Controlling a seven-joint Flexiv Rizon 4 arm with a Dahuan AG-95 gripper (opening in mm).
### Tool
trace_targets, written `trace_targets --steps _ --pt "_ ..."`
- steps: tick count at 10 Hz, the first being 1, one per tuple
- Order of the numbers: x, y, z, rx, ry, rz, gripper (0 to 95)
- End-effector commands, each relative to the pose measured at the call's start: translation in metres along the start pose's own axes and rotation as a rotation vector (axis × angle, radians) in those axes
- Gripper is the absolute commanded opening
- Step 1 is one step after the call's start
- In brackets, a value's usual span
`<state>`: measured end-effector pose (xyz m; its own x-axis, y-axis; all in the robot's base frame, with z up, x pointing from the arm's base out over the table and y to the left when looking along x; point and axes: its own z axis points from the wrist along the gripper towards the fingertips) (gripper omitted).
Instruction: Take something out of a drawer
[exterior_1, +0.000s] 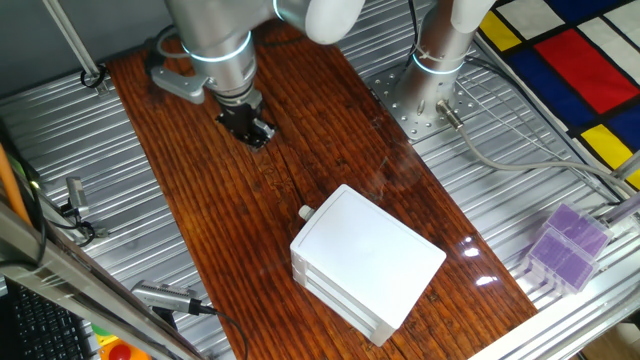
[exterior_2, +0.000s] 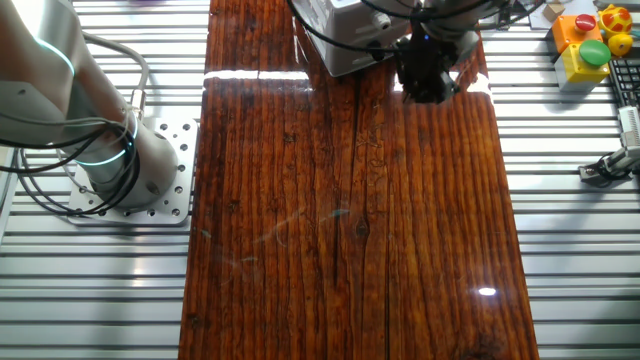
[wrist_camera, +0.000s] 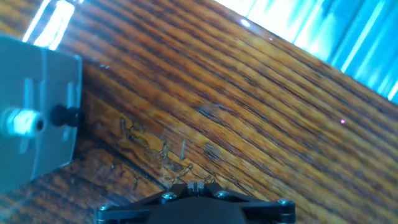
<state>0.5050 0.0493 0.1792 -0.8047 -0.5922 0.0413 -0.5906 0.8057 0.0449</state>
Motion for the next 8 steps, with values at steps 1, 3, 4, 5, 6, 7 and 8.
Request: trace_targets --steps 1,3,4,5,6,7,8 --pt "-0.0004 0.0 0.0002 0.002 0.002 -0.016 0.0" --pt "-0.0004 0.0 0.0002 0.007 -0.002 -0.093 0.0" --pt "-0.0004 0.0 0.0002 0.01 -0.002 -0.134 0.0" --pt "-0.0004 0.0 0.0002 0.013 -0.004 -0.165 0.0" --pt "-0.0004 0.0 0.0002 0.013 -0.008 -0.219 0.0" --pt "-0.0004 0.0 0.0002 0.015 -0.01 -0.306 0.0" --pt "-0.0004 0.0 0.0002 0.015 -0.009 -0.348 0.0"
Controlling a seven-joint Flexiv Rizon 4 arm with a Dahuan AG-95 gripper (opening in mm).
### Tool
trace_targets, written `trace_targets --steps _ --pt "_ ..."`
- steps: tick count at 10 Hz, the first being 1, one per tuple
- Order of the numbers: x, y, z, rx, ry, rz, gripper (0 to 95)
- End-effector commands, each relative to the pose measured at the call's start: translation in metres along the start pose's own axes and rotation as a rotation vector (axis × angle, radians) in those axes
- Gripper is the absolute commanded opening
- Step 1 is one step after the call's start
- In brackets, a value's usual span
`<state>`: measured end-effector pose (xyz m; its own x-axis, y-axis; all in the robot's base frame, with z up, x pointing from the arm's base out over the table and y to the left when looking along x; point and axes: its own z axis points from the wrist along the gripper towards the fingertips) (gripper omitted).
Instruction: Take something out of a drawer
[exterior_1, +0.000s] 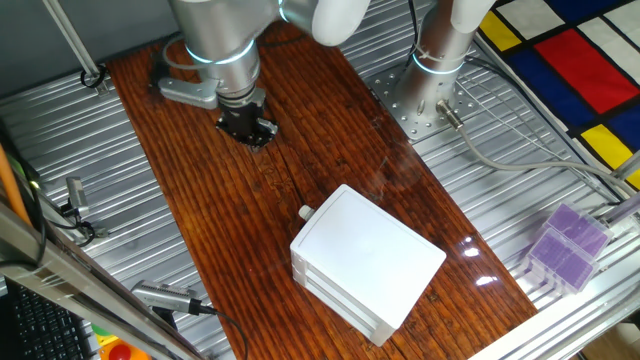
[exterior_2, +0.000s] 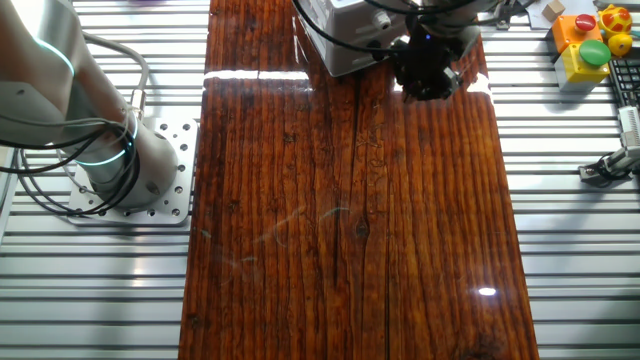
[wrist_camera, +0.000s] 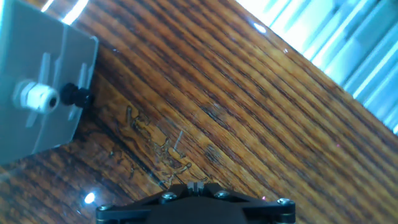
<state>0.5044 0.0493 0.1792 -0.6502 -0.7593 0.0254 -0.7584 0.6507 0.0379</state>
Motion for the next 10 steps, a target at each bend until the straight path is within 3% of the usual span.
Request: trace_targets --steps 1,6,7,8,10 --pt "-0.0009 -0.0006 0.0003 0.0 0.001 -0.175 0.0" --pt "-0.0009 -0.0006 0.0003 0.007 0.009 -0.355 0.0" --pt "-0.0009 -0.0006 0.0003 0.016 0.011 -0.403 0.0" --pt "-0.0009 -0.0006 0.0003 0.023 0.014 -0.511 0.0" --pt "-0.0053 0.0021 -0.0009 0.025 0.026 -0.582 0.0"
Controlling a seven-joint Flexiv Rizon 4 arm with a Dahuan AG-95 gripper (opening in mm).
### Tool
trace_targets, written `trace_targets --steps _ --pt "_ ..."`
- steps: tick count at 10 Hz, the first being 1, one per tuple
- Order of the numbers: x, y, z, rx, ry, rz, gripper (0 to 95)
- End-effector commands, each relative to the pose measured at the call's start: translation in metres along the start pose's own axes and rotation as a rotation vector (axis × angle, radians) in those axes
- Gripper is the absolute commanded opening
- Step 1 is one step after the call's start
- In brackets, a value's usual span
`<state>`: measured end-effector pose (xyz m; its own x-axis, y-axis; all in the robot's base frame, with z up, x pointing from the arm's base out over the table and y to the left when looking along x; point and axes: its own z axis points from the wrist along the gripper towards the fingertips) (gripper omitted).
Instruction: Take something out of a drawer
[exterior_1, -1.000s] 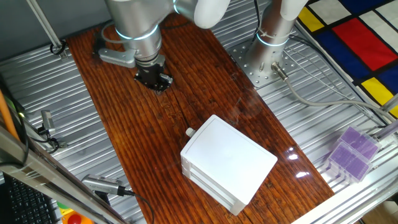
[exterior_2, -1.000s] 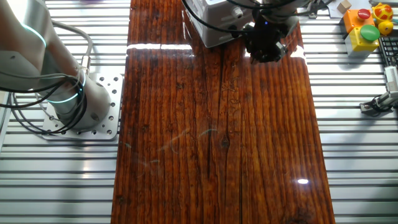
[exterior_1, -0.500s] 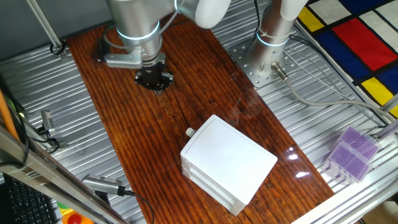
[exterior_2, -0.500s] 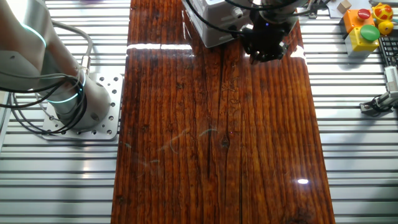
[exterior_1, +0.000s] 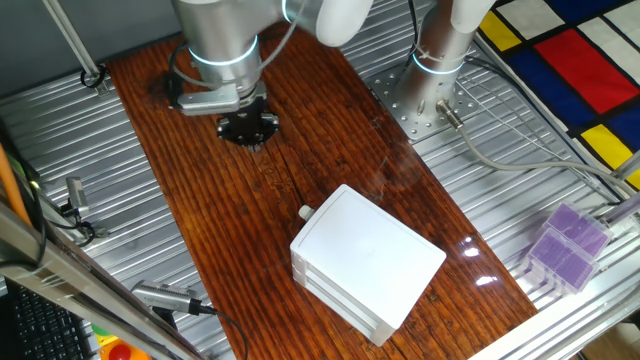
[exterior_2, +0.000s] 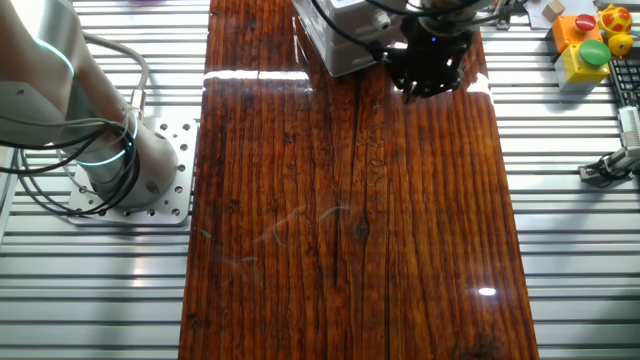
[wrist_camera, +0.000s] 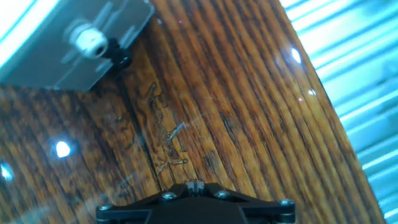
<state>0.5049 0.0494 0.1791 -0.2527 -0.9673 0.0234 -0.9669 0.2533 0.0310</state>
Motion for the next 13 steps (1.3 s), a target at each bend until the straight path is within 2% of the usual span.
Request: trace_targets --steps 1,2,3,4,6,7,8,9,10,13 --pt "-0.019 0.001 -0.003 0.004 0.013 -0.145 19.0" --pt "-0.042 0.004 -0.004 0.001 0.01 -0.19 38.0" --pt "-0.057 0.008 -0.004 0.003 0.008 -0.225 38.0" --pt "-0.075 0.013 -0.004 0.004 0.007 -0.292 57.0" --pt "-0.1 0.025 -0.001 0.006 -0.003 -0.402 57.0" --pt "-0.119 0.035 0.002 0.009 -0.007 -0.451 57.0" --pt "-0.129 0.04 0.004 0.016 -0.012 -0.484 57.0" --pt "-0.133 0.042 0.006 0.019 -0.013 -0.502 76.0" --pt "-0.143 0.049 0.011 0.028 -0.019 -0.543 76.0" --pt "-0.146 0.055 0.015 0.027 -0.033 -0.586 76.0"
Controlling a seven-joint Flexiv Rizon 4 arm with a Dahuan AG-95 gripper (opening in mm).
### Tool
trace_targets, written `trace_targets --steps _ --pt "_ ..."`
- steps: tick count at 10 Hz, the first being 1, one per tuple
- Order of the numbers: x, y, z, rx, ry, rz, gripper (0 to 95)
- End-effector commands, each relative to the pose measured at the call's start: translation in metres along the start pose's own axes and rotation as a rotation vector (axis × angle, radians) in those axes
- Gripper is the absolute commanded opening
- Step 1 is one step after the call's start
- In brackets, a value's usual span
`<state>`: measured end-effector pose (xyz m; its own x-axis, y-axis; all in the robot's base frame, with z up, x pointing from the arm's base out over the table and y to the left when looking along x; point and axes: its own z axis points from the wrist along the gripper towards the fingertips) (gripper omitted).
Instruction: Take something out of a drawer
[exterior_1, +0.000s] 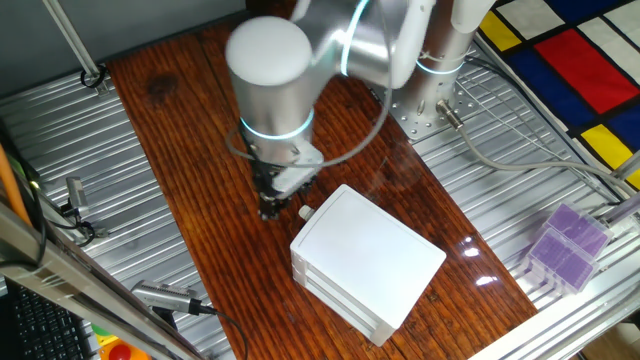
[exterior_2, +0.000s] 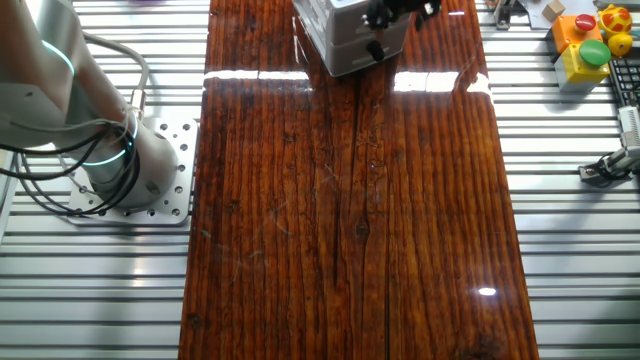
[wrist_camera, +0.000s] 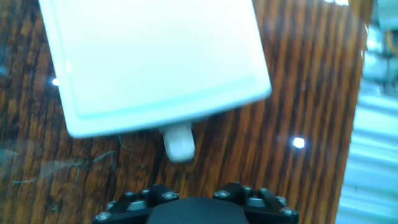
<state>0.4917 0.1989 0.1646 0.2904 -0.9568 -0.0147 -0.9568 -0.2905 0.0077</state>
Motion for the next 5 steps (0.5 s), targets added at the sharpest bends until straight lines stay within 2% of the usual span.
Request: trace_targets --steps 1,2,5 --pt "-0.009 0.003 0.004 0.003 -0.006 -0.048 76.0" --pt "-0.013 0.004 0.006 0.003 -0.004 -0.068 57.0" --pt "-0.019 0.004 0.008 0.004 -0.006 -0.097 57.0"
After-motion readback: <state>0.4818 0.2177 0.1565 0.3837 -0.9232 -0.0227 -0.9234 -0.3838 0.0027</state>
